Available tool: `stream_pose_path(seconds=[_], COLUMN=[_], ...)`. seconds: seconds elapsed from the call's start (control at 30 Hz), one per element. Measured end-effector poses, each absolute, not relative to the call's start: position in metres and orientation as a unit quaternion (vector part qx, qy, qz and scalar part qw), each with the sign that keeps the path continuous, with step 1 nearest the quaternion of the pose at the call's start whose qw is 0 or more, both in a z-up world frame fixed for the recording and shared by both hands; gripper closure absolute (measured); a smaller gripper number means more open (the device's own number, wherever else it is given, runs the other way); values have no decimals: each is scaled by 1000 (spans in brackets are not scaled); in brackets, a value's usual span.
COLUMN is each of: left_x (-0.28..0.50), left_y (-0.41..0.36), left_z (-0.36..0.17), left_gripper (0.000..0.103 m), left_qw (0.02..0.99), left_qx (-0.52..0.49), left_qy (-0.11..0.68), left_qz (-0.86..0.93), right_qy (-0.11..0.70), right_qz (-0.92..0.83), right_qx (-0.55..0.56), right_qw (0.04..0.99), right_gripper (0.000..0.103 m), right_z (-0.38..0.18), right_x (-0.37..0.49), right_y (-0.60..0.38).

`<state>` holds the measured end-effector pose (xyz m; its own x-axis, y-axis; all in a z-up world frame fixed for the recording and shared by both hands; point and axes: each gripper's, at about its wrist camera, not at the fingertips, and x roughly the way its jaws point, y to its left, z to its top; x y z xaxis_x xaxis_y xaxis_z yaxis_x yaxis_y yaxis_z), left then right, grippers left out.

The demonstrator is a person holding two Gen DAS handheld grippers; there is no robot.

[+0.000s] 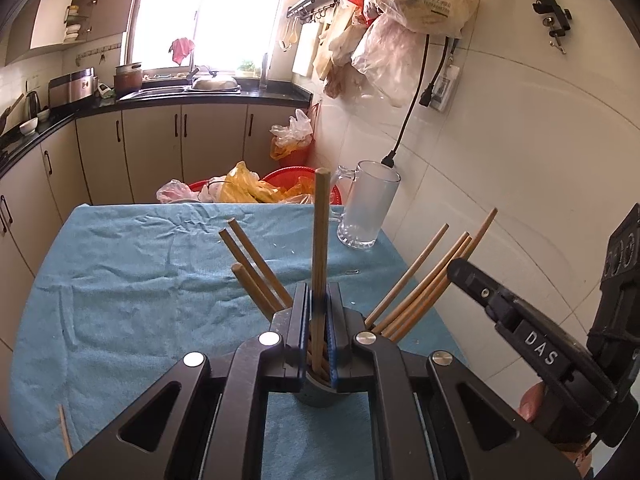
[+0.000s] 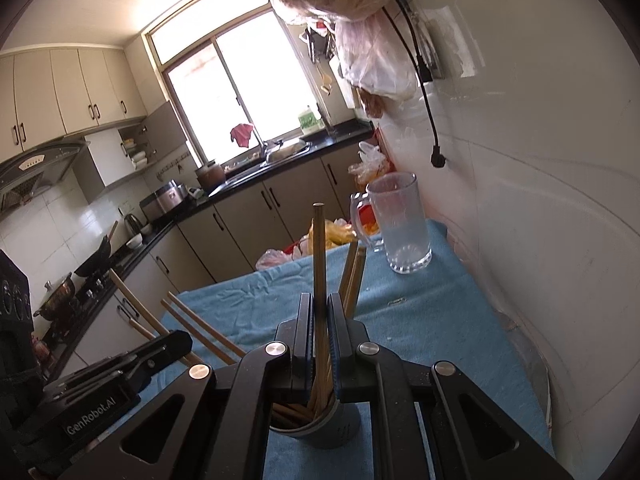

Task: Organize utensils
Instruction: 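Lower the left tool's chopstick into the cup while the right tool lowers and releases its own, then pull both open tools back from the black cup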

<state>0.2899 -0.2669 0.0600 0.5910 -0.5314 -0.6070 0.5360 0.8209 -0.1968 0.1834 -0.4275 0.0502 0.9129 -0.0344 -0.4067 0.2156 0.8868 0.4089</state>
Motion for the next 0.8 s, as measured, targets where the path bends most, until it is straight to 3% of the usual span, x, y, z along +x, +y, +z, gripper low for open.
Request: stream_pose_path(seconds=[0.03,0.1,0.17,0.37,0.5,0.8], left_x=[290,289,288,284,279,266], left_y=[-266,-265,-263,-256,-246,-220], left_z=[60,62,64,70,75,82], left_gripper=[92,77,70,64,47,33], left_qw=[892,893,896,898,904,913], left_qx=[3,2,-2,-11,-26,-46], left_qy=[339,336,331,326,319,309], left_qz=[-299,-298,-296,-294,-284,-261], right_qy=[197,196,193,176,166,159], right_qz=[-65,-66,-67,-79,-93,-122], right_qx=[231,233,232,232,237,237], right_qw=[950,950,951,953,953,951], right_gripper=[94,94,91,75,52,25], right_z=[50,52,54,62,66,67], right_x=[182,181,179,166,152,123], right_y=[-428,-429,-429,-429,-431,-427])
